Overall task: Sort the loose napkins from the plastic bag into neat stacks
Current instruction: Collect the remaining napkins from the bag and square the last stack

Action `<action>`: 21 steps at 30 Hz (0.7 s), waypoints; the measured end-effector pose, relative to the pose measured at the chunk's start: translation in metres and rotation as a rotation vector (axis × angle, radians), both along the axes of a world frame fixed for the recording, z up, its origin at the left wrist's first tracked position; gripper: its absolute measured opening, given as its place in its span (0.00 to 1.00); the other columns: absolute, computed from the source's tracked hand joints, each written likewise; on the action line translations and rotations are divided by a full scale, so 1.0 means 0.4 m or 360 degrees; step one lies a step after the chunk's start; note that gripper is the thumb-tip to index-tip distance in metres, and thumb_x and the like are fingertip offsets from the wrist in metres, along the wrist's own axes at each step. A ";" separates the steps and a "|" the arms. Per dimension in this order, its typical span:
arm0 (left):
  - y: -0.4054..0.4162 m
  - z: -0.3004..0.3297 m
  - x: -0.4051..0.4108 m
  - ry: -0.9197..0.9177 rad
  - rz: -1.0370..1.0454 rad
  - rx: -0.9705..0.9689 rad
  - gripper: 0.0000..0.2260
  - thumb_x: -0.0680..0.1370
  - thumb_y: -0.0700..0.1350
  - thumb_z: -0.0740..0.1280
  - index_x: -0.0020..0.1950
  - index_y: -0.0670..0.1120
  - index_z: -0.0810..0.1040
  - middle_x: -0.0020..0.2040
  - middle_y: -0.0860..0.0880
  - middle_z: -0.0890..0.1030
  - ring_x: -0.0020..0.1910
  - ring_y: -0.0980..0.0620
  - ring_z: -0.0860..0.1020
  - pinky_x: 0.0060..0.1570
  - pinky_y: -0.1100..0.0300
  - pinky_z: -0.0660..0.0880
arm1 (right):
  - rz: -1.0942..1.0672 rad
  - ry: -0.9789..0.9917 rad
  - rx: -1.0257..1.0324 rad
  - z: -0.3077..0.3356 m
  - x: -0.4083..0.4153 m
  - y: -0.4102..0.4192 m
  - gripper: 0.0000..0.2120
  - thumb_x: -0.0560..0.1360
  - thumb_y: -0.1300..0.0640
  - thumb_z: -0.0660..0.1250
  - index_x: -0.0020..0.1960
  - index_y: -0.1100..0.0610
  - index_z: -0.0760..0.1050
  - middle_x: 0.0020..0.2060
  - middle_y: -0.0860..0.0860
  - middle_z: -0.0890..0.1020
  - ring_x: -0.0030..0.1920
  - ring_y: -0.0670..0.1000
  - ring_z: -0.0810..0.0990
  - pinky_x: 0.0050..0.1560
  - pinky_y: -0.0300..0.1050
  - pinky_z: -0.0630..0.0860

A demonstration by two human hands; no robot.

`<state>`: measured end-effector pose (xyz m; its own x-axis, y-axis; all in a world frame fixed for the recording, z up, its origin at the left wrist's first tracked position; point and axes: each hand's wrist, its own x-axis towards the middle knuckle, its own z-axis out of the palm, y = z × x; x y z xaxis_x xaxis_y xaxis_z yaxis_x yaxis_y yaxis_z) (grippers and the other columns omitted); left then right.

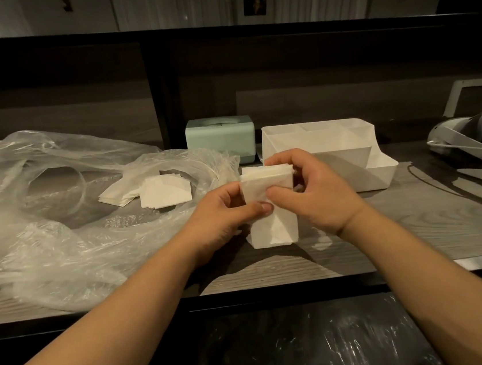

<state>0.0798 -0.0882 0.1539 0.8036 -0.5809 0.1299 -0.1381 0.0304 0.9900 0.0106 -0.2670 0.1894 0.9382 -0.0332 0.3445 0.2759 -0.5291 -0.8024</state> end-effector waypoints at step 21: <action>-0.006 -0.019 0.013 -0.0330 -0.0057 0.0441 0.18 0.71 0.50 0.80 0.59 0.52 0.85 0.52 0.53 0.87 0.53 0.56 0.84 0.57 0.58 0.79 | -0.0217 0.0228 0.0027 -0.118 -0.068 -0.081 0.20 0.76 0.53 0.73 0.66 0.45 0.71 0.57 0.40 0.79 0.56 0.39 0.79 0.51 0.28 0.76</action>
